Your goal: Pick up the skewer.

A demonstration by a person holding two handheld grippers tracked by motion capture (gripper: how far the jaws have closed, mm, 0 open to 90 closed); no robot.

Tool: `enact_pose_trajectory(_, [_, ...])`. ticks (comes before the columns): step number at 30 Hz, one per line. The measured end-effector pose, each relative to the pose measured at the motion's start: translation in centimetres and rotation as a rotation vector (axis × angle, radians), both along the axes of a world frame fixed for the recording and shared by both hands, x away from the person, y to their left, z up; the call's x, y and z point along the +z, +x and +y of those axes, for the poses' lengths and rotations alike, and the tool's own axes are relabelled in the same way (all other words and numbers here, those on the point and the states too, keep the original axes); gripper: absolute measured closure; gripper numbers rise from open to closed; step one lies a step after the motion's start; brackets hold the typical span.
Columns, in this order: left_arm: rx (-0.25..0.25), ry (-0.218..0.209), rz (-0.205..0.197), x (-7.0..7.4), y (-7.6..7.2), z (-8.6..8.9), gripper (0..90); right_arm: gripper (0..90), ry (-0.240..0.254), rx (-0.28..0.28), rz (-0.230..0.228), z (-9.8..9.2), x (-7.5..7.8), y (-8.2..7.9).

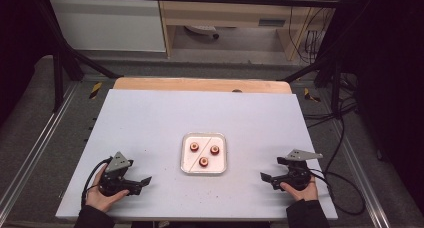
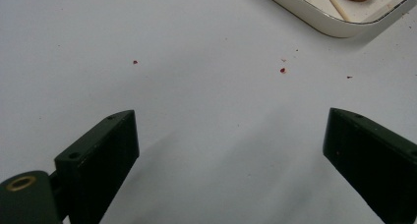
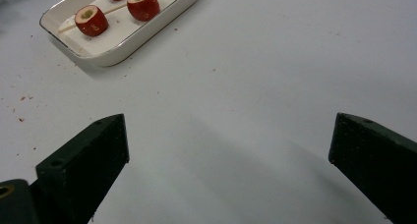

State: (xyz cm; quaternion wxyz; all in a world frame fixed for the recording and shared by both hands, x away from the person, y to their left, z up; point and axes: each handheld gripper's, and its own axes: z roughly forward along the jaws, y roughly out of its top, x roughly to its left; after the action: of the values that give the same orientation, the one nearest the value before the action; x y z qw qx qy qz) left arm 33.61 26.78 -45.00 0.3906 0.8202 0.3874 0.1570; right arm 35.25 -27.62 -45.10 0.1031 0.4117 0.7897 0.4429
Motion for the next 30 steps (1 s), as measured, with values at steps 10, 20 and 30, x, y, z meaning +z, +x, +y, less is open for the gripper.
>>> enact_pose_trajectory(10, [0.0, -0.002, 0.001, 0.2, 0.1, -0.2, 6.9, 1.9, -0.004, 0.011, 0.013, 0.2, -0.2, 0.0])
enact_pose_trajectory(20, [0.0, 0.014, 0.008, 0.4, 0.4, -1.2, 6.9, 1.5, -0.021, 0.017, 0.021, 0.5, -0.3, 0.1])
enact_pose_trajectory(30, [-0.011, 0.023, 0.016, 0.4, 0.5, -2.4, 6.9, 1.4, -0.023, 0.018, 0.023, 0.6, -0.3, 0.1])
